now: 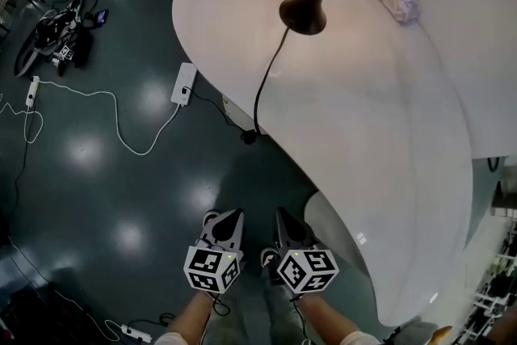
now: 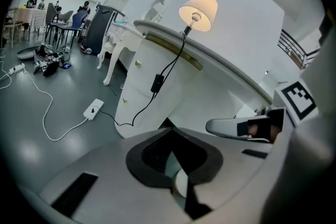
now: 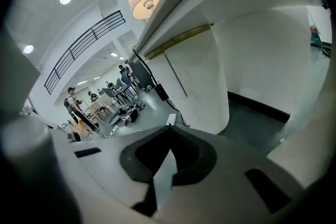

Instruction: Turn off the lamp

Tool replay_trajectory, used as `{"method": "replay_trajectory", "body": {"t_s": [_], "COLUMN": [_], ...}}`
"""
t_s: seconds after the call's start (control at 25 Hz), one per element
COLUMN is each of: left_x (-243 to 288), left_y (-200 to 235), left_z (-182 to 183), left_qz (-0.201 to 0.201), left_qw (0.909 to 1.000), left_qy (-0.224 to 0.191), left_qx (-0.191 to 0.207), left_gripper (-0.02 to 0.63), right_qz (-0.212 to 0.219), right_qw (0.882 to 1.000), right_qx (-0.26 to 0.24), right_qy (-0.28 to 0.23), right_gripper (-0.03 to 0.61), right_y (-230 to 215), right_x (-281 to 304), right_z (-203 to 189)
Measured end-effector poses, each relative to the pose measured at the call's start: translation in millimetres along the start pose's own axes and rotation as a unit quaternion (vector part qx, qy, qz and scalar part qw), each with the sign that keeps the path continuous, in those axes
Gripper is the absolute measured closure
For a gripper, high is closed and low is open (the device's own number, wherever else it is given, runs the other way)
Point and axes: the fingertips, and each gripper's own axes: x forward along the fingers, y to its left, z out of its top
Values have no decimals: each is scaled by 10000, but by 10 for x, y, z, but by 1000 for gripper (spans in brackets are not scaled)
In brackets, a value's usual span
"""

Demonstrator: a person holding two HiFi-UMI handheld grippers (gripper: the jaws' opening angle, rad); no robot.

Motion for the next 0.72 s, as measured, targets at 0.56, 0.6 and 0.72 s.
{"method": "replay_trajectory", "body": {"t_s": [0.56,0.6,0.72], "left_x": [449,460,499], "left_y": [416,424,430], "left_z": [-165,-129,18], "left_qz": [-79,-12,141], "left_qw": [9986,9983,9967], "left_qy": [-42,-87,-232], "left_qx": [516,571,759], "left_gripper": [604,604,604], "right_qz": [-353,-356,-393], "right_qw": [9994,9994,9992], "right_qx": [-31,-36,-22], "right_qy": [-40,-33,-26], "right_gripper": [580,580,580], "right_y": [-364,-360,-345], "right_x": [271,273,275], "right_z": [-295,-303,-310]}}
